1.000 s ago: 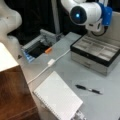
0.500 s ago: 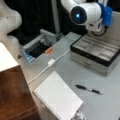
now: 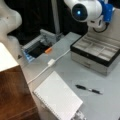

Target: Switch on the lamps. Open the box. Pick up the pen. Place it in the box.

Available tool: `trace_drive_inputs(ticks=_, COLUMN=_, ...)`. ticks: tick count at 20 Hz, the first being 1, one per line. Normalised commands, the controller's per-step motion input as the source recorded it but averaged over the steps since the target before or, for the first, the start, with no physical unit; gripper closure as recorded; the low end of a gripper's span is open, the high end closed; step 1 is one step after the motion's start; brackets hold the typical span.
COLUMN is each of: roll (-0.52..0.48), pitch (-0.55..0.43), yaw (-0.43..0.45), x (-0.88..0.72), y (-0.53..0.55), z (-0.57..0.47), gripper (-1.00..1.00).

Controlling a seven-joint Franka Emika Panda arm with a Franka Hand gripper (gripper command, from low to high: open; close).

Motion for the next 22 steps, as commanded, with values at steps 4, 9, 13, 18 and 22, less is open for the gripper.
trace_drive_inputs(ticks=4, roll=0.092, pitch=-0.017, yaw=-0.156, x=-0.09, y=0.02, z=-0.09, gripper=-1.00)
trace_drive_inputs(ticks=9, roll=0.040, pitch=0.050, yaw=-0.116, x=-0.13, y=-0.13, z=-0.02, gripper=-1.00)
trace_drive_inputs(ticks=13, roll=-0.086, pitch=0.091, yaw=-0.056, x=-0.17, y=-0.26, z=0.00, gripper=-1.00)
trace_drive_inputs(ticks=18, roll=-0.199, pitch=0.075, yaw=0.087, x=-0.07, y=-0.35, z=0.02, gripper=-1.00)
trace_drive_inputs(ticks=22, roll=-0.324, pitch=0.091, yaw=0.177, x=0.12, y=-0.41, z=0.07, gripper=-1.00)
